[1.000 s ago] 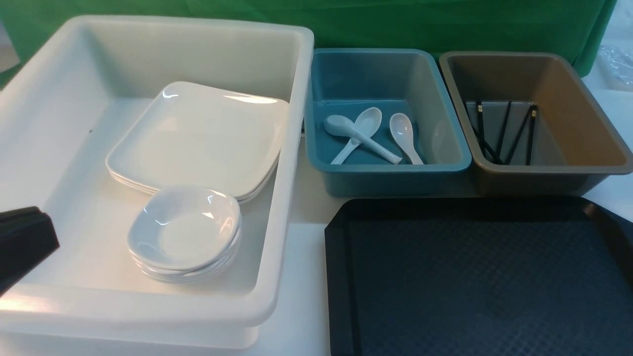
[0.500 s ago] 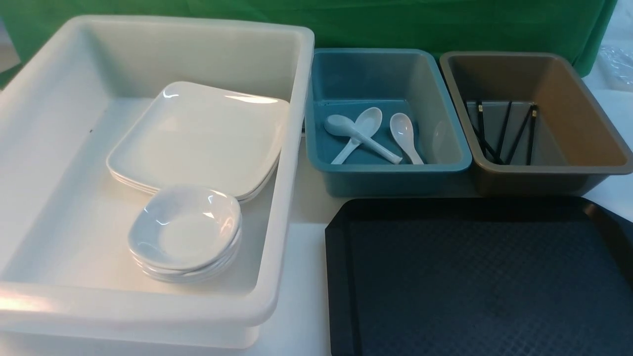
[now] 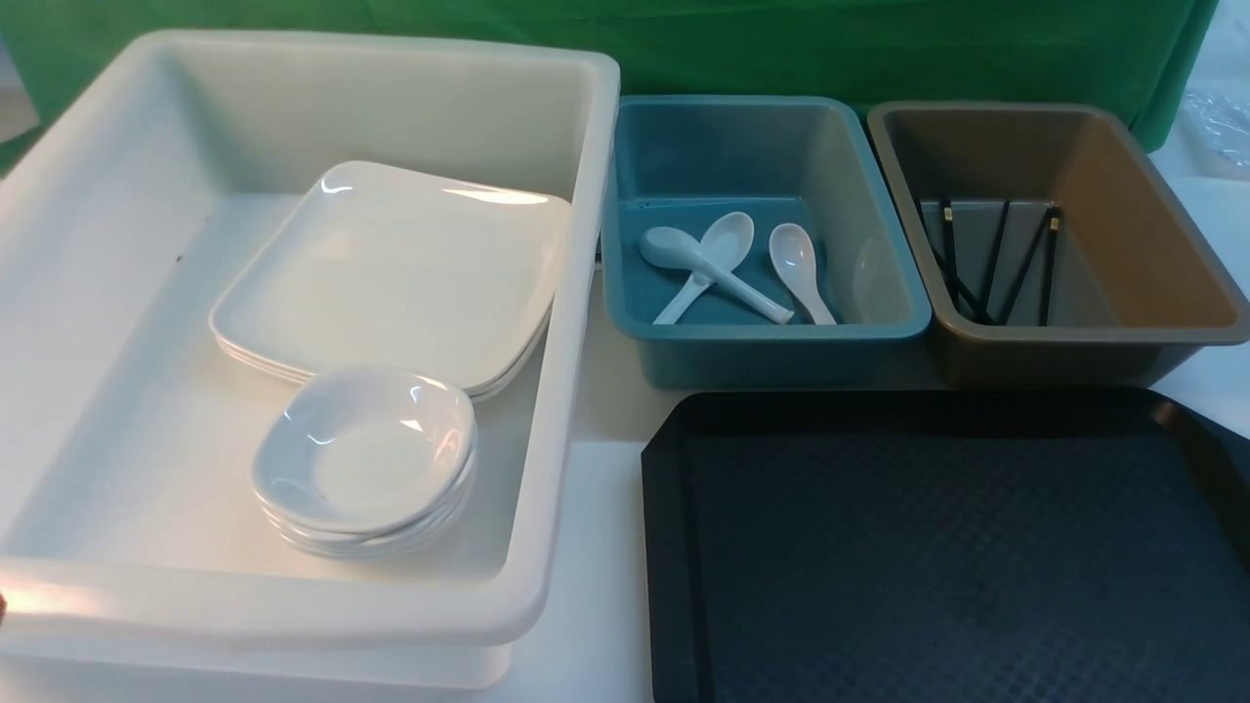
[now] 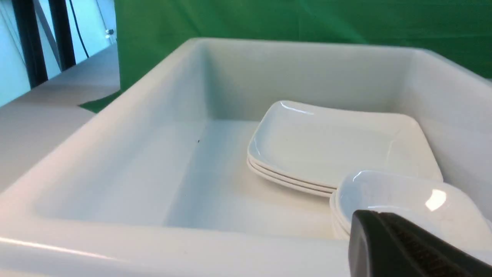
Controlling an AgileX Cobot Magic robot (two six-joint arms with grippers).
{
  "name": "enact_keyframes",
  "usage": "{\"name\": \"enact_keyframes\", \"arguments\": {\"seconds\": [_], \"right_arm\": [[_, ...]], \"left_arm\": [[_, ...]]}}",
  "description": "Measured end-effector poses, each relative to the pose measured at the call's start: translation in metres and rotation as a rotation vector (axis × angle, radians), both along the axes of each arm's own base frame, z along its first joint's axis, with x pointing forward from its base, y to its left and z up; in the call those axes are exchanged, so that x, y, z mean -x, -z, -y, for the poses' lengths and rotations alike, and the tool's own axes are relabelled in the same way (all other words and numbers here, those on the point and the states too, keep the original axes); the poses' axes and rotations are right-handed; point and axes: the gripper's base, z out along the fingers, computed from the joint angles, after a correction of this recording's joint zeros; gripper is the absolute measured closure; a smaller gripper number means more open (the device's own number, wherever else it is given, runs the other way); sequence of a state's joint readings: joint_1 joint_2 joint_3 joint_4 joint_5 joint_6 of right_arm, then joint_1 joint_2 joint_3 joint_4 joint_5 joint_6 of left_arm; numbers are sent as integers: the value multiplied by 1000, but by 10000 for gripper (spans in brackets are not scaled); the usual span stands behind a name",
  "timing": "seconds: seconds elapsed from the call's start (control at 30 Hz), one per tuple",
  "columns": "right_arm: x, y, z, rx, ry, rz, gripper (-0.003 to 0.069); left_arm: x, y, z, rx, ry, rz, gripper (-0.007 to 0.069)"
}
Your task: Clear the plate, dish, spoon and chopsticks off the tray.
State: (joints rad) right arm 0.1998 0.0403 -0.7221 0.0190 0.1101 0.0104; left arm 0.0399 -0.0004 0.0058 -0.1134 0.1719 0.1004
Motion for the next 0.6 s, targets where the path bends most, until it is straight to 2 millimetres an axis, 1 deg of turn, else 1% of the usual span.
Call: {"name": "enact_keyframes", "arguments": {"seconds": [0.1,0.6], "right_arm": [[0,0,0,0,0,0,470],[0,0,0,0,0,0,443]], "left_arm": [[0,3,0,-12,3,-36,622],[0,4,0,-43,0,-41,622]]}}
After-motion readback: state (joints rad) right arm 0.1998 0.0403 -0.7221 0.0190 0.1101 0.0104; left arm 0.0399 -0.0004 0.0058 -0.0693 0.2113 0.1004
